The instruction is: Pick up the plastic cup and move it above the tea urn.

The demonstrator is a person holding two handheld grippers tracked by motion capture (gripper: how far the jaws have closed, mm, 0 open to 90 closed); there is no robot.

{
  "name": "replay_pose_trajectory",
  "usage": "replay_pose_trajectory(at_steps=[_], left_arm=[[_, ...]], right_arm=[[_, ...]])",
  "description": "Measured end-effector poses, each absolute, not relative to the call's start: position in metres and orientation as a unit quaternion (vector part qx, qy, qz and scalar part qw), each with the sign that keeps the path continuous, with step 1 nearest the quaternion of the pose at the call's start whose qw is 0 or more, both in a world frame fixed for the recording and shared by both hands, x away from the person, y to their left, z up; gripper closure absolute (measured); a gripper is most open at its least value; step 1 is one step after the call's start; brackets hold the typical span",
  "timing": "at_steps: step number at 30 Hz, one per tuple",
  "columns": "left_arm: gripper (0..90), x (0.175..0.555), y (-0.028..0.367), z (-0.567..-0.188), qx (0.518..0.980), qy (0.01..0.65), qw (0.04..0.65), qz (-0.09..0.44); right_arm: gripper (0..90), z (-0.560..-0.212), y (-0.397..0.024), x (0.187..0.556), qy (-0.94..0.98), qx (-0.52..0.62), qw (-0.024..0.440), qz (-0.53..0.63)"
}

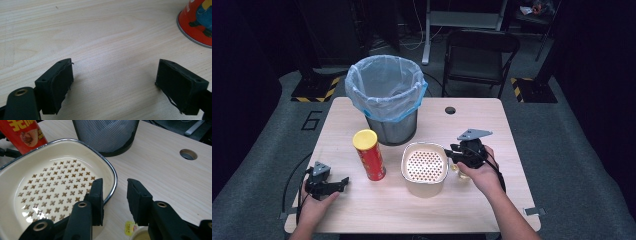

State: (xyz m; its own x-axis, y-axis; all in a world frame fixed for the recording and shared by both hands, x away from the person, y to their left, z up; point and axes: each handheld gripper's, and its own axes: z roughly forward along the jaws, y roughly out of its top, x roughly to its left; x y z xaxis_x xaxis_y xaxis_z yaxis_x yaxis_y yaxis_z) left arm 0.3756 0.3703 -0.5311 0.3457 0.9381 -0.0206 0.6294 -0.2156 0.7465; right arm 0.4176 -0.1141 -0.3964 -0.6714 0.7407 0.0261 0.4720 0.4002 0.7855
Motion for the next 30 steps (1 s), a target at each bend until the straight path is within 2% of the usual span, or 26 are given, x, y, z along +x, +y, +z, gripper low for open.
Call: replay_pose_trajectory(at_steps=[4, 9, 18, 30], left_arm=[[14.0, 0.376, 0.37, -0.531, 0.746, 0.525, 0.341, 0.226], [14.0, 0.376, 0.371, -0.53, 0.751, 0.521, 0.337, 0.223], [14.0, 0.376, 0.371, -0.53, 0.752, 0.52, 0.337, 0.222], [13.8, 0.376, 0.371, -0.531, 0.75, 0.52, 0.338, 0.23]], right_arm=[[68.7, -0.402, -0.11, 0.425, 0.821, 0.377, 0.161, 0.397], [73.8, -0.41, -0.108, 0.431, 0.818, 0.385, 0.125, 0.408], [74.4, -0.408, -0.107, 0.425, 0.83, 0.37, 0.141, 0.393], [75.9, -0.406, -0.121, 0.396, 0.843, 0.345, 0.155, 0.383]])
